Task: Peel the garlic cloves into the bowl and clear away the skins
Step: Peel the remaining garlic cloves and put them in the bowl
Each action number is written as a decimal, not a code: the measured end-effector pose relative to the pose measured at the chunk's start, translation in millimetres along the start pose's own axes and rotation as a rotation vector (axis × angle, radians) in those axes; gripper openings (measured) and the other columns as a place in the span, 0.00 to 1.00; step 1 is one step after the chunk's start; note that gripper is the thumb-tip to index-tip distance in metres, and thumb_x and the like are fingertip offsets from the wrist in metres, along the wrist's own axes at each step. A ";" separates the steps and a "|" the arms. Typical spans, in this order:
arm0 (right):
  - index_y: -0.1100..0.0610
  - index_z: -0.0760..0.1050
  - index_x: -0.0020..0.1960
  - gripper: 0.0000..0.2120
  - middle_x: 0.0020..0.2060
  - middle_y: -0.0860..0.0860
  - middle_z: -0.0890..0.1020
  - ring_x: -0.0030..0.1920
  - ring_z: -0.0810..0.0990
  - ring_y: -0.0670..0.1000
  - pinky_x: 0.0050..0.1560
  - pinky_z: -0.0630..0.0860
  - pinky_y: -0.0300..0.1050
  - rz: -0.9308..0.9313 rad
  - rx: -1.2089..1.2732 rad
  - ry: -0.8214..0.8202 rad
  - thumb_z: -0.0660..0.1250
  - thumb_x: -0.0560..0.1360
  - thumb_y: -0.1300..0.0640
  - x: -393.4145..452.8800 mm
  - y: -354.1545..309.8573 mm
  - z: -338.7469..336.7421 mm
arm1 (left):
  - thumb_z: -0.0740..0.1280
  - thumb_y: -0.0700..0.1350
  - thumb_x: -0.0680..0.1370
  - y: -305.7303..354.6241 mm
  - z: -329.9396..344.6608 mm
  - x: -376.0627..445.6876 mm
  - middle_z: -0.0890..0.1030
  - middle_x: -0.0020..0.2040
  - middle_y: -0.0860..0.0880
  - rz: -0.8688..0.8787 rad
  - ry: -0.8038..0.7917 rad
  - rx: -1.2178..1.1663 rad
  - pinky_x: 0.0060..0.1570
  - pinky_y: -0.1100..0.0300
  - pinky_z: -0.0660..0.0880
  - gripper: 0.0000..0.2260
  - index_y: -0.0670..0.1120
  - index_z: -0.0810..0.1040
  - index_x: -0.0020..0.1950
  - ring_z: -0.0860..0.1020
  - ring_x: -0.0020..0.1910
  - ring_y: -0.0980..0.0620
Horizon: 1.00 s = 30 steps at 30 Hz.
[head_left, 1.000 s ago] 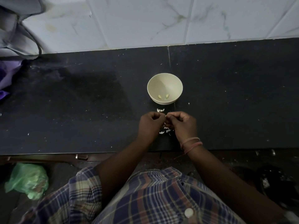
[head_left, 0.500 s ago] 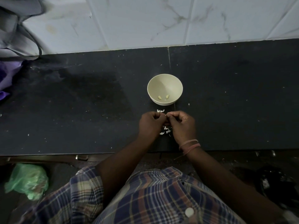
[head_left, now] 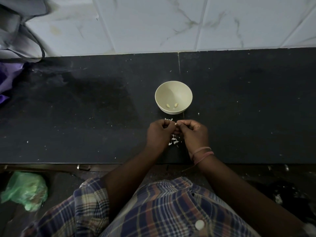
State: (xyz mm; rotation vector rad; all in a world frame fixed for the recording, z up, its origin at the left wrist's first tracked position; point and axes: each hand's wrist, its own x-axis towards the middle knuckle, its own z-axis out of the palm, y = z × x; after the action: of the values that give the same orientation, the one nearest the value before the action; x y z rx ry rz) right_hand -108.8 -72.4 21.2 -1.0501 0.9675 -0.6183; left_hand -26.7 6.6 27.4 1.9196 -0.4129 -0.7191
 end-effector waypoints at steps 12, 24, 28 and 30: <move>0.61 0.79 0.46 0.05 0.36 0.59 0.83 0.33 0.80 0.51 0.33 0.78 0.40 -0.105 -0.127 -0.010 0.67 0.76 0.69 5.9 -2.0 11.3 | 0.68 0.45 0.80 6.0 -14.3 4.8 0.80 0.31 0.47 -0.113 -0.117 -0.269 0.30 0.62 0.67 0.11 0.45 0.84 0.39 0.72 0.30 0.50; 0.63 0.83 0.56 0.09 0.47 0.57 0.86 0.48 0.86 0.52 0.52 0.83 0.48 -0.191 -0.345 -0.139 0.68 0.77 0.66 6.8 0.5 7.2 | 0.67 0.43 0.80 4.1 -14.4 5.1 0.82 0.38 0.41 -0.178 -0.160 -0.388 0.31 0.62 0.71 0.09 0.39 0.84 0.47 0.77 0.32 0.51; 0.62 0.83 0.53 0.08 0.45 0.57 0.86 0.45 0.86 0.56 0.50 0.83 0.51 -0.139 -0.256 -0.140 0.66 0.78 0.67 6.3 1.5 3.1 | 0.65 0.40 0.81 5.8 -11.1 1.9 0.82 0.36 0.44 -0.228 -0.165 -0.478 0.33 0.61 0.69 0.09 0.38 0.82 0.47 0.77 0.33 0.51; 0.62 0.82 0.53 0.09 0.45 0.61 0.86 0.44 0.85 0.59 0.48 0.83 0.54 -0.083 -0.189 -0.134 0.65 0.78 0.68 5.0 3.5 0.9 | 0.64 0.38 0.81 6.0 -9.4 -0.2 0.82 0.33 0.47 -0.266 -0.163 -0.535 0.32 0.62 0.71 0.08 0.39 0.81 0.46 0.78 0.31 0.54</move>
State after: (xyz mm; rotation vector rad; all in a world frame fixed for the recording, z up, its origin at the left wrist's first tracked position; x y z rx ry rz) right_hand -105.6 -74.7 16.4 -1.2886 0.8803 -0.5243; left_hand -20.6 10.6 35.9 1.4241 -0.0465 -1.0464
